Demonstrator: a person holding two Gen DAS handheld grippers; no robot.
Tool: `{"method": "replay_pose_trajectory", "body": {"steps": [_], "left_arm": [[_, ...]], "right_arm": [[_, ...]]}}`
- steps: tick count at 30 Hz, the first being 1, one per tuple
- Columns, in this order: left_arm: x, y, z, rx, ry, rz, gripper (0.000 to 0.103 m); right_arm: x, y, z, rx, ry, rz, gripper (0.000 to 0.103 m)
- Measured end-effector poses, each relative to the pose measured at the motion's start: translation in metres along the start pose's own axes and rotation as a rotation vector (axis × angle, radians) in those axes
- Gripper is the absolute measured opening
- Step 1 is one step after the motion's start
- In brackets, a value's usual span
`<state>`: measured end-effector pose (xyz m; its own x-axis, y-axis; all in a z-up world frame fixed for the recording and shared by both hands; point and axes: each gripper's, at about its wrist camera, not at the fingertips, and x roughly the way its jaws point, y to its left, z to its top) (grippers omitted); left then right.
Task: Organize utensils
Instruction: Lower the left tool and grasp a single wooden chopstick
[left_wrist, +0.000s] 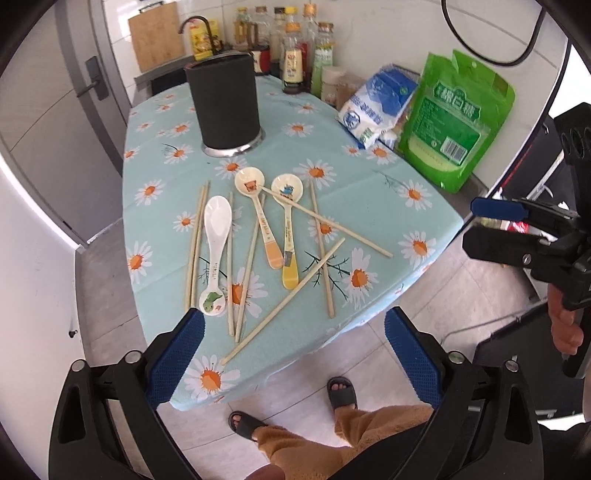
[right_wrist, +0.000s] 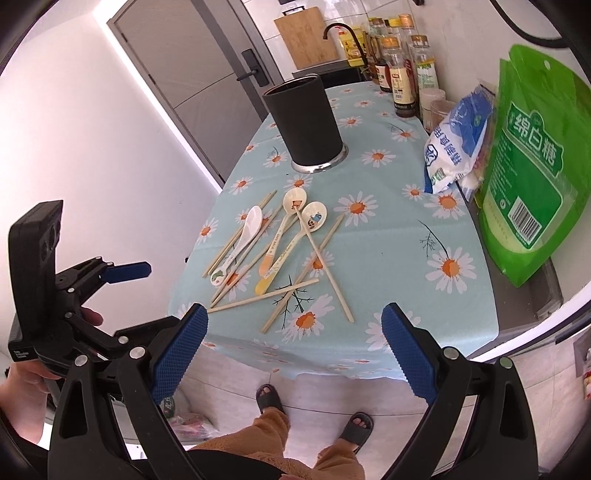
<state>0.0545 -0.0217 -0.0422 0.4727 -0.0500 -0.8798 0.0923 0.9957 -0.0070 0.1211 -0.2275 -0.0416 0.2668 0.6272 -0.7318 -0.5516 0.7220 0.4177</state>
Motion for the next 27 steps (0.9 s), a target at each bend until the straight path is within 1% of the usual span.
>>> {"method": "replay_pose_trajectory", "body": {"steps": [5,7,8,9,10,12,14,16,18,21,26,27], "left_arm": [[0.021,-0.006,0.009,0.09,0.059,-0.016,0.085],[0.03,-0.007,0.012,0.124,0.084,-0.035,0.077],[0.039,-0.007,0.013,0.145,0.105,-0.04,0.076],[0.045,-0.007,0.014,0.157,0.123,-0.044,0.07],[0.052,-0.005,0.015,0.165,0.146,-0.053,0.059],[0.07,0.0,0.015,0.174,0.205,-0.08,0.049],[0.081,0.003,0.016,0.179,0.249,-0.106,0.048],[0.089,0.004,0.017,0.194,0.272,-0.124,0.043],[0.098,0.004,0.018,0.227,0.3,-0.148,0.042],[0.112,0.005,0.019,0.252,0.34,-0.144,0.031],[0.126,0.004,0.022,0.314,0.372,-0.154,0.031],[0.128,0.002,0.023,0.33,0.373,-0.157,0.029]], "right_arm": [[0.015,-0.011,-0.001,0.07,0.014,0.005,0.094],[0.022,-0.014,-0.002,0.095,0.022,0.004,0.092],[0.026,-0.016,-0.002,0.108,0.026,0.009,0.092],[0.03,-0.018,-0.003,0.123,0.034,0.011,0.092],[0.032,-0.018,-0.003,0.131,0.037,0.011,0.092],[0.037,-0.019,-0.005,0.142,0.045,0.01,0.092],[0.039,-0.019,-0.005,0.15,0.051,0.005,0.092],[0.04,-0.021,-0.006,0.162,0.05,0.001,0.092],[0.041,-0.022,-0.006,0.171,0.048,-0.002,0.092],[0.041,-0.024,-0.007,0.188,0.043,-0.008,0.092],[0.039,-0.029,-0.009,0.219,0.031,-0.017,0.092],[0.038,-0.03,-0.01,0.226,0.03,-0.021,0.092]]}}
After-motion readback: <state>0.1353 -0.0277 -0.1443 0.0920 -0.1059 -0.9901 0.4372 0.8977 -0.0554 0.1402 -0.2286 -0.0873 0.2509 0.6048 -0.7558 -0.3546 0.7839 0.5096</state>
